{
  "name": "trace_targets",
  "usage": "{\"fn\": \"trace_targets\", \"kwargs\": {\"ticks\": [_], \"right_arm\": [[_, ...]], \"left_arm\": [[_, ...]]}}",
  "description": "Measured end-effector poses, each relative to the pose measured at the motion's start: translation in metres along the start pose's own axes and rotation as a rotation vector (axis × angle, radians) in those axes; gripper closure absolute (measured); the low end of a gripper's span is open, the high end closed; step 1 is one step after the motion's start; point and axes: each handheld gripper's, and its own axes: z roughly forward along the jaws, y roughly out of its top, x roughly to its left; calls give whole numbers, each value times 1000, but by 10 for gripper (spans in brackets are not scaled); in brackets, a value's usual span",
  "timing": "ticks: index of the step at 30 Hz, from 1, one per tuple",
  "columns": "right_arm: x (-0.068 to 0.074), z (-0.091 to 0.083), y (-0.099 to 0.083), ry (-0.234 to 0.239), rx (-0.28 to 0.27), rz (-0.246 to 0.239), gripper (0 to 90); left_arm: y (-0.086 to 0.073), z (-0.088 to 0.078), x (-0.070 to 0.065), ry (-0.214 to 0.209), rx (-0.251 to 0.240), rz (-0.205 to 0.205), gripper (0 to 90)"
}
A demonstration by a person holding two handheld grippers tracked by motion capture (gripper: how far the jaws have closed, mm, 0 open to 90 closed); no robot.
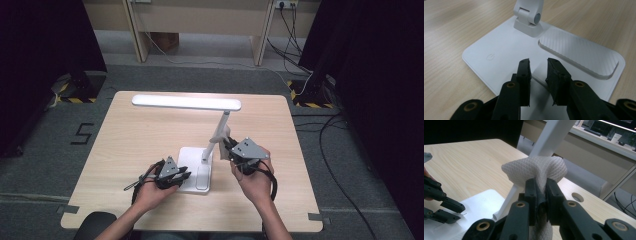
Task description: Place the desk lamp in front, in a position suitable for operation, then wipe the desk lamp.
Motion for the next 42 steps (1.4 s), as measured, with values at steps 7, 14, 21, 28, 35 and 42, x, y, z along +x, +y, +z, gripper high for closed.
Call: {"fn": "trace_targets", "kwargs": {"ticks": [7,14,21,28,35,42], "right_arm": [[5,2,-5,14,10,-2,820],[6,4,-7,24,14,-6,820],[7,6,-11,33,23,3,820],[7,8,-14,40,26,7,820],[8,10,-14,39,33,5,821],[8,11,-14,42,35,3,821]], "left_arm": [[1,0,1,-2,3,-3,716],[0,1,0,-4,-1,2,726],[0,1,0,-2,-1,-1,726],[0,1,0,-1,-1,0,726],[0,0,0,-2,-5,-7,727],[0,-1,0,-1,2,5,726]]}}
